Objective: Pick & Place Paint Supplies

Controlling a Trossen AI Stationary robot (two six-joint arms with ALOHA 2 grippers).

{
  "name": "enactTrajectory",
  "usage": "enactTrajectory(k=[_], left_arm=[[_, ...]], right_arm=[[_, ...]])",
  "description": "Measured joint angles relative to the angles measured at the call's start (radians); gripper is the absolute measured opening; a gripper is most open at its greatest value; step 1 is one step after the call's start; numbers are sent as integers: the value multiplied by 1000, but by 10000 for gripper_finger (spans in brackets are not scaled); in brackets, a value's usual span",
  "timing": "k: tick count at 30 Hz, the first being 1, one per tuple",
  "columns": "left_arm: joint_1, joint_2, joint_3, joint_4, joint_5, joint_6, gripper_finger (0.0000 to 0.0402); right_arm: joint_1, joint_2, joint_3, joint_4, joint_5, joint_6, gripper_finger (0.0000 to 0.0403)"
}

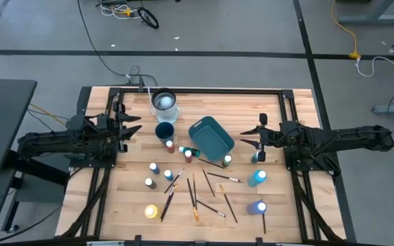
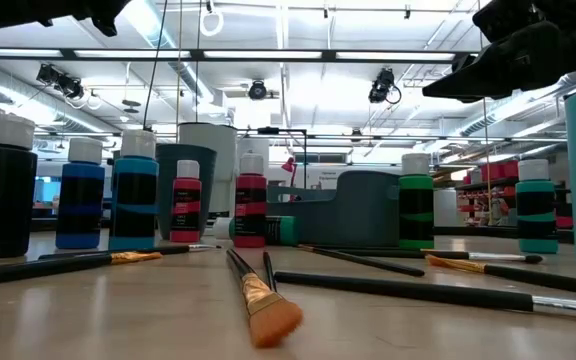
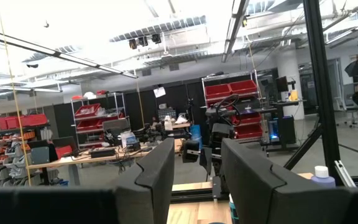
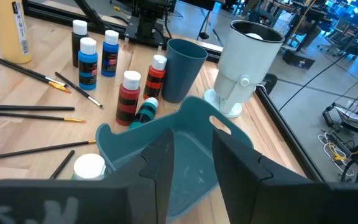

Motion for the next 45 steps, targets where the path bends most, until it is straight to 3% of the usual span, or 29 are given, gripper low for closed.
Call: enactTrajectory(k=[45], left_arm=[[0, 0, 0, 0, 0, 0, 142]], right_arm=[[0, 0, 0, 0, -7, 33, 114]])
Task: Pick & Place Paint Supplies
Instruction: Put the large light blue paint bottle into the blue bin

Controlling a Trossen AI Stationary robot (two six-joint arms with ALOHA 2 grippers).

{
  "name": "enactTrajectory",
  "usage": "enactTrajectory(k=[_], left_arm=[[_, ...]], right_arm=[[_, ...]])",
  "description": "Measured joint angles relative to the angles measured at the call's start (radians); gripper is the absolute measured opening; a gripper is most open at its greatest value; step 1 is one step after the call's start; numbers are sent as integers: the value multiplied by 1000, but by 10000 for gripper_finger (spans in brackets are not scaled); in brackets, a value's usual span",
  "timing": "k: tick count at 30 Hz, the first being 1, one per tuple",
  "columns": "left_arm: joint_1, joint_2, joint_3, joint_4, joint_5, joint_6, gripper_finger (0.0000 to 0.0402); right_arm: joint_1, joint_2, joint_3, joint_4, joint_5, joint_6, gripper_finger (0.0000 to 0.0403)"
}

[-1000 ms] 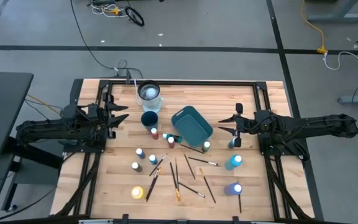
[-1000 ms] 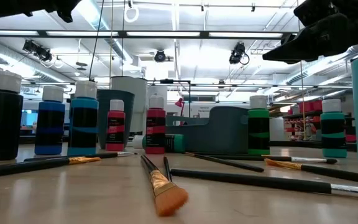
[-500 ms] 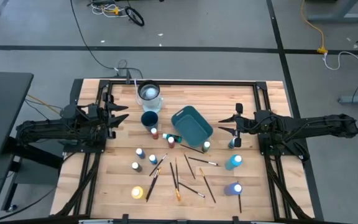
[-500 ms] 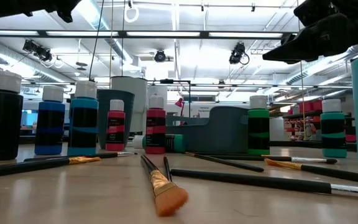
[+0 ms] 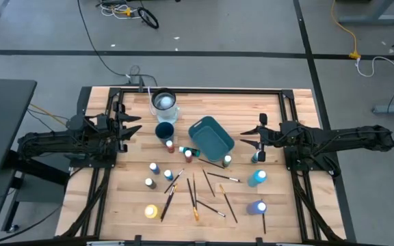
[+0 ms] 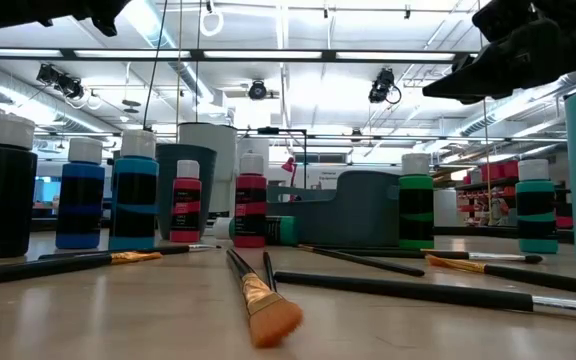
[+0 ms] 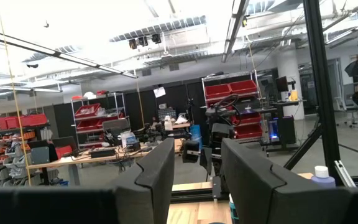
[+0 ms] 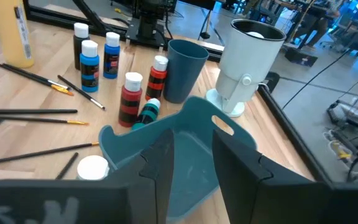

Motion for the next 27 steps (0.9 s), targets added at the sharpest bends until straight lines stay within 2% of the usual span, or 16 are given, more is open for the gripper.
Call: enactTrajectory(k=[6, 10, 13, 17, 20, 25, 27], left_arm=[[0, 0, 0, 0, 0, 0, 142], [0, 0, 0, 0, 0, 0, 142], [0, 0, 0, 0, 0, 0, 142], [0, 0, 0, 3, 0, -10, 142], [0, 0, 0, 3, 6, -40, 142], [0, 0, 0, 4, 11, -44, 142], [0, 0, 0, 5, 11, -43, 142]], right_arm=[[0, 0, 0, 78, -44, 128, 114], [0, 3, 0, 196, -187, 300, 114], [0, 3, 0, 305, -241, 323, 114], [0, 3, 0, 449, -189, 237, 114], [0, 3, 0, 508, -133, 230, 114], [-2, 2, 0, 584, 70, 187, 114], [-2, 3, 0, 579, 65, 186, 114]])
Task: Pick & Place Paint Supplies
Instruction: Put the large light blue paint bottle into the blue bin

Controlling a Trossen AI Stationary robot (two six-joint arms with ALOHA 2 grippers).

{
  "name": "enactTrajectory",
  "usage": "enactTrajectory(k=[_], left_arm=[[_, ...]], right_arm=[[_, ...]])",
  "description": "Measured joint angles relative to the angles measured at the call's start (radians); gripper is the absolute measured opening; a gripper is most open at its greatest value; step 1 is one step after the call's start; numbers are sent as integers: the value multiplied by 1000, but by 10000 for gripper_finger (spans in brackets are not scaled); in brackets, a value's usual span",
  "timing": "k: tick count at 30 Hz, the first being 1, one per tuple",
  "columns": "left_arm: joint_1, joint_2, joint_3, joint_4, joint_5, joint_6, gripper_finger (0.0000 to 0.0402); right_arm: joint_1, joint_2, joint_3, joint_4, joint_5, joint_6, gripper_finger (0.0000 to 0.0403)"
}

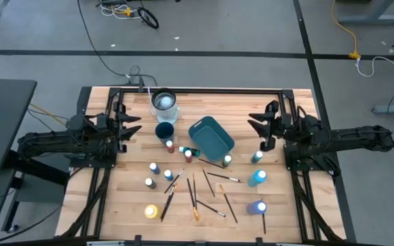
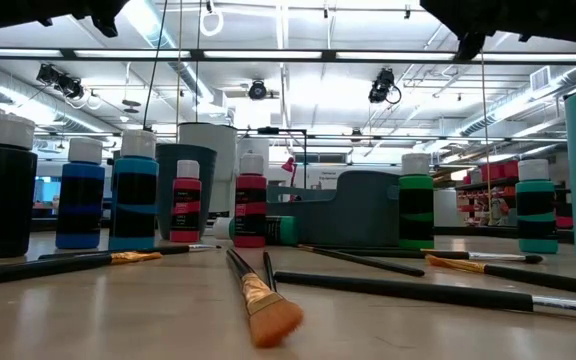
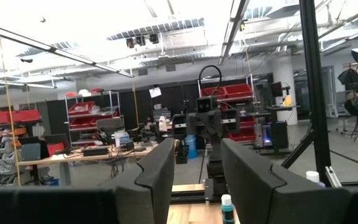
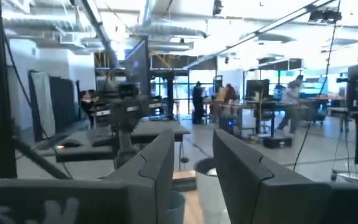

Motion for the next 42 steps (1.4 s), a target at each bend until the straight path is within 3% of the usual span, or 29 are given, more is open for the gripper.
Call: enactTrajectory(k=[7, 11, 14, 17, 20, 34, 42], left_arm=[[0, 0, 0, -8, -2, 13, 142], [0, 5, 0, 11, 8, 9, 142], [0, 5, 1, 21, 27, -6, 142], [0, 7, 1, 39, 38, -19, 142], [0, 7, 1, 74, 26, 53, 142], [0, 7, 1, 148, 23, 63, 141], [0, 7, 1, 145, 23, 81, 138]], right_arm=[[28, 0, 0, 12, -352, 19, 129], [57, 0, 0, 1, -422, 31, 157], [75, 0, 0, -70, -501, 74, 182], [96, 2, 0, -187, -650, 69, 200], [122, 11, -1, -292, -752, 37, 205], [187, 108, -1, -506, -726, -101, 196], [187, 109, -1, -571, -807, -155, 196]])
